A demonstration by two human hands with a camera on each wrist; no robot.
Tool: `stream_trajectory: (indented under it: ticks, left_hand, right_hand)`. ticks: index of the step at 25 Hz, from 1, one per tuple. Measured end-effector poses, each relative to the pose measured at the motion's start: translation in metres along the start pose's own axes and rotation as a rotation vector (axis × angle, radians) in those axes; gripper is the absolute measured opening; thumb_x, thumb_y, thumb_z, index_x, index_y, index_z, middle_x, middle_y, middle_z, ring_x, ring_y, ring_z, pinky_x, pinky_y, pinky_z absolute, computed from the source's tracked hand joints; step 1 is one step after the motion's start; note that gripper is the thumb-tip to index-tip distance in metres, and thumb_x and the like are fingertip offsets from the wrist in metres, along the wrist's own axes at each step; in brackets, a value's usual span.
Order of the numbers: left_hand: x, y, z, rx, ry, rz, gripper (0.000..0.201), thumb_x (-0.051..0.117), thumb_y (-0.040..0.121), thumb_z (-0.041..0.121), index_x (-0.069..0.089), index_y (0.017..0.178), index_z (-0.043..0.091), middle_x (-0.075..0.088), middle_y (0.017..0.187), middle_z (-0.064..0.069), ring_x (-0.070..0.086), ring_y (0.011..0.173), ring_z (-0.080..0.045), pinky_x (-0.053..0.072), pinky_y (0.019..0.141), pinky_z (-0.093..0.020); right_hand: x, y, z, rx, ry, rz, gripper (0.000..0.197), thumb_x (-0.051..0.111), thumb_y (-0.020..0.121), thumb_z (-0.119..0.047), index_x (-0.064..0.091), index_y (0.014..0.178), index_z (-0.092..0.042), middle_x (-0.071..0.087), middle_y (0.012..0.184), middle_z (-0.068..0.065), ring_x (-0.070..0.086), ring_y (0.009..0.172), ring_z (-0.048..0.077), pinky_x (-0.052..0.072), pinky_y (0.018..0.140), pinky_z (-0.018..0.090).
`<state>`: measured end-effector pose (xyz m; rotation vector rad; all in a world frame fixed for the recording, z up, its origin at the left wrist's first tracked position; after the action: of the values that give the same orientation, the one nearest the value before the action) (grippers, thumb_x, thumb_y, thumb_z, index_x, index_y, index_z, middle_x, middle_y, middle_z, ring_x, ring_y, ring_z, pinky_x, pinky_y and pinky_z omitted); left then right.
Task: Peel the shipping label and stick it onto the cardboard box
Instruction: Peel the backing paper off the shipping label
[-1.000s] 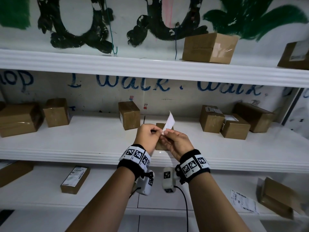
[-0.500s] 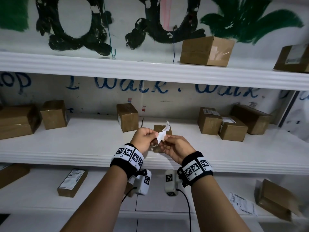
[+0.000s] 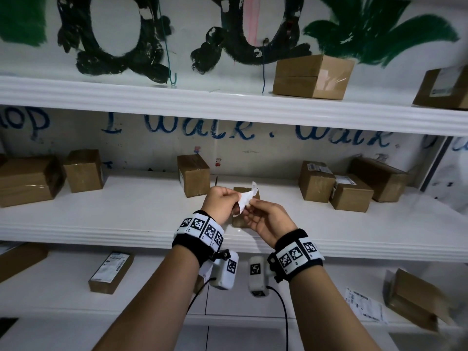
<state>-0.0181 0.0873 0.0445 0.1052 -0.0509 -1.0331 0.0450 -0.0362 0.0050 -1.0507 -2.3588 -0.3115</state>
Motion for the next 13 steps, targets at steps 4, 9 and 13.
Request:
stream_trajectory:
  ticks: [4, 9, 13]
  left_hand:
    - [0.002, -0.012, 0.006, 0.018, -0.078, 0.001, 0.017, 0.058, 0.096, -0.002, 0.065, 0.081, 0.002, 0.061, 0.069, -0.016, 0.059, 0.055, -0.022, 0.055, 0.054, -0.026]
    - [0.008, -0.024, 0.007, -0.068, -0.240, -0.032, 0.025, 0.060, 0.099, 0.019, 0.067, 0.083, 0.001, 0.072, 0.067, -0.010, 0.071, 0.054, -0.012, 0.059, 0.055, -0.024]
    - [0.010, -0.031, 0.005, 0.091, 0.022, -0.065, 0.014, 0.074, 0.087, 0.007, 0.075, 0.086, -0.007, 0.067, 0.061, -0.007, 0.062, 0.049, -0.006, 0.051, 0.050, -0.017]
  right_hand:
    - [0.000, -0.006, -0.002, -0.062, -0.085, -0.010, 0.023, 0.069, 0.089, -0.007, 0.067, 0.103, 0.012, 0.070, 0.087, 0.020, 0.067, 0.072, 0.022, 0.059, 0.071, 0.030]
    - [-0.002, -0.013, -0.005, -0.090, -0.086, 0.016, 0.014, 0.064, 0.092, -0.002, 0.068, 0.100, 0.009, 0.069, 0.089, 0.023, 0.068, 0.068, 0.022, 0.059, 0.072, 0.032]
    - [-0.003, -0.019, -0.005, -0.096, -0.099, 0.015, 0.013, 0.064, 0.092, -0.001, 0.069, 0.098, 0.010, 0.071, 0.087, 0.022, 0.068, 0.072, 0.025, 0.060, 0.070, 0.029]
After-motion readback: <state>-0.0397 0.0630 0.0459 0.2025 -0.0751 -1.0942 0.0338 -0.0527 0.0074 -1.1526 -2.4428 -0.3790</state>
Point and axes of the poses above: each hand's wrist, its own y-axis towards the middle knuckle, its own x-axis out of the palm, z = x × y, the point moved 7 cm from there along y, towards the middle knuckle
